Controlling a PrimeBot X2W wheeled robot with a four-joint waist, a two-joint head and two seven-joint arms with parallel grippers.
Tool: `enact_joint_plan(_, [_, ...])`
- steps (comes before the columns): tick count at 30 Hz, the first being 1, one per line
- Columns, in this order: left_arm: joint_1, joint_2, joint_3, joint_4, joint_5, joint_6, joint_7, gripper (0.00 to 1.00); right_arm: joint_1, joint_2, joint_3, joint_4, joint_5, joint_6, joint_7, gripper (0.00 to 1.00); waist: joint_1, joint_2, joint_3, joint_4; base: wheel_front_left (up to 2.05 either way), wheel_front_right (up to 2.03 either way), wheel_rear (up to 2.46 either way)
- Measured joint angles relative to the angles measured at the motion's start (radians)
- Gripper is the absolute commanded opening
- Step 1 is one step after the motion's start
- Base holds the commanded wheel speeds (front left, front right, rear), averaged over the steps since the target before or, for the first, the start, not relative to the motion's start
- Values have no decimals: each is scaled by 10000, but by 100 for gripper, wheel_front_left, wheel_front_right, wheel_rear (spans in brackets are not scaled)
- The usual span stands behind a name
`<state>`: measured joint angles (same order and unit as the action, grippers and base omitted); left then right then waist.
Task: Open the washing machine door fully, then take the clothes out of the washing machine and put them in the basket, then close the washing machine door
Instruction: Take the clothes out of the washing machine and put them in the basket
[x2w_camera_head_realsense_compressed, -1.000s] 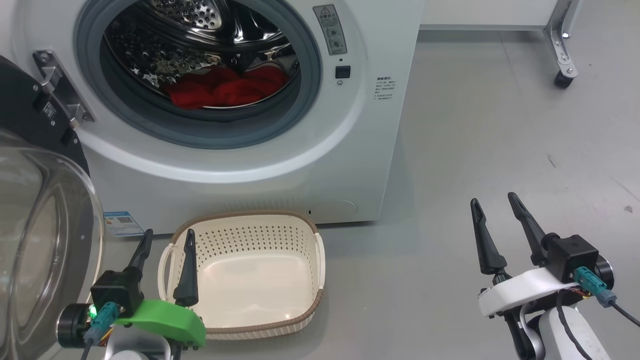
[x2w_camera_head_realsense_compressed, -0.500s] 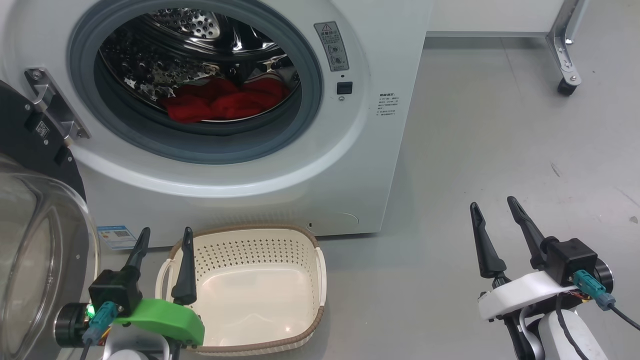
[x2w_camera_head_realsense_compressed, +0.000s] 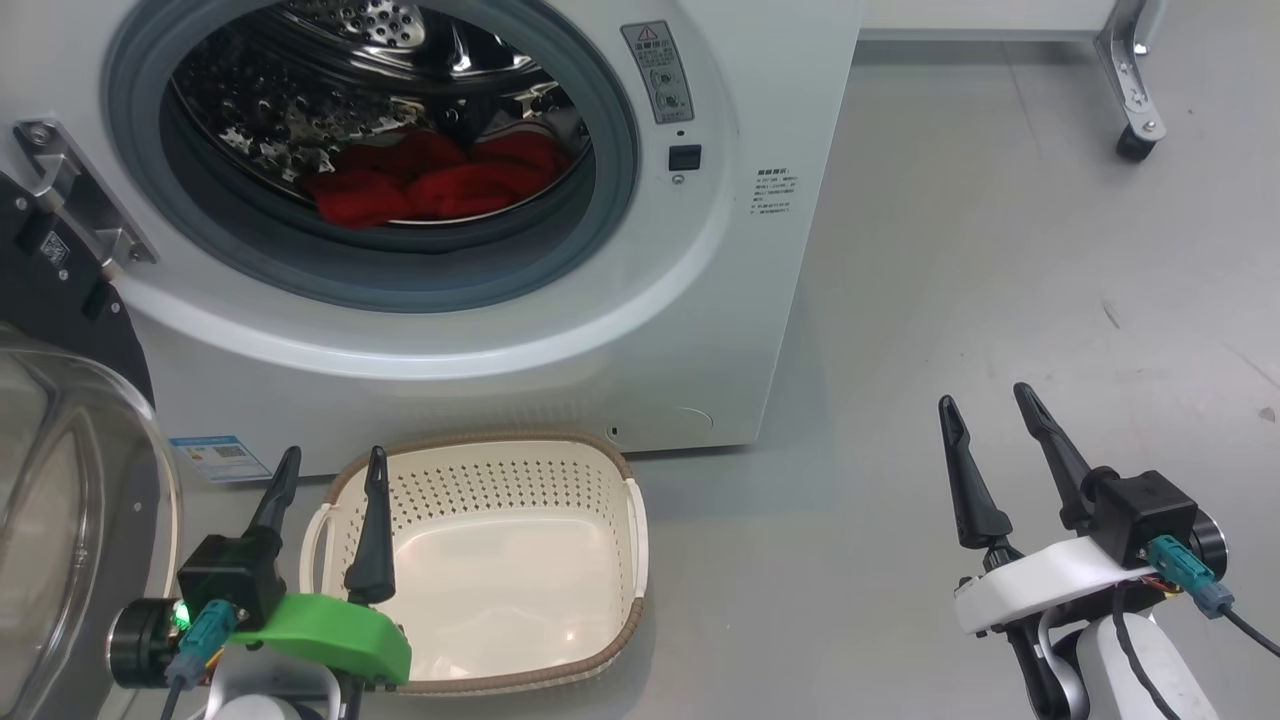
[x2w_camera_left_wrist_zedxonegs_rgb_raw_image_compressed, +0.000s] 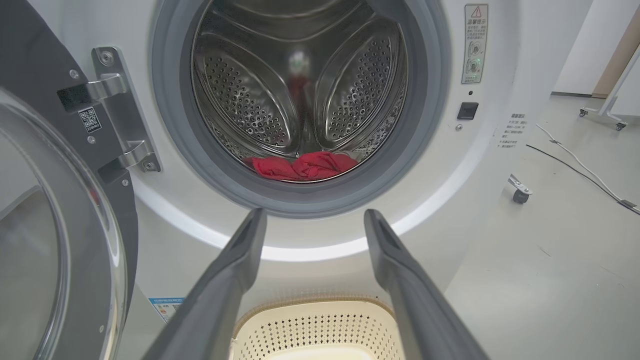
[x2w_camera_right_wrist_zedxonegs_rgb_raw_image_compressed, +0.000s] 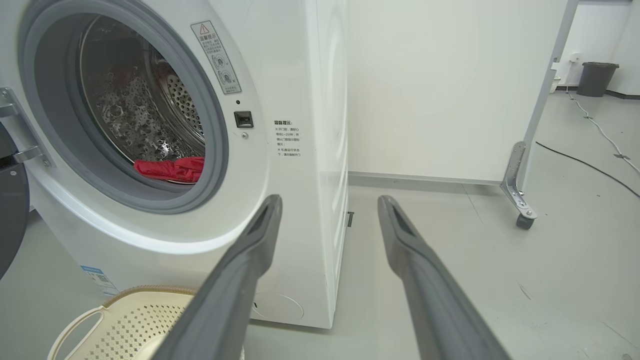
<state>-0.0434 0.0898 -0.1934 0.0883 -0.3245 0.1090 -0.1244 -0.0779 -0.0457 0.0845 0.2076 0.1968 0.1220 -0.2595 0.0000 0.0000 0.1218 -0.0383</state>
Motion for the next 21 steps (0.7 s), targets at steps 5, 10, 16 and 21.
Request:
enact_joint_plan(5, [-268, 0, 4, -12, 12, 0, 0, 100, -83, 2, 59, -134, -46, 0, 0, 100, 0, 0, 279, -64, 0, 0, 0])
enact_joint_plan(10, [-909, 10, 4, -10, 46, 0, 84, 100, -332, 2, 104, -355, -52, 0, 0, 100, 0, 0, 668, -157, 0, 0, 0])
enact_joint_plan(16, [-2210, 163, 13, 232, 113, -12, 314, 100, -669, -2, 150, -658, -58, 0, 0, 100, 0, 0, 1318, -298, 0, 0, 0])
enact_joint_plan(21, [-3285, 245, 236, 709, 42, -167, 642, 100, -1137, -2, 401, -859, -59, 0, -2, 100, 0, 0, 1952, -468, 0, 0, 0])
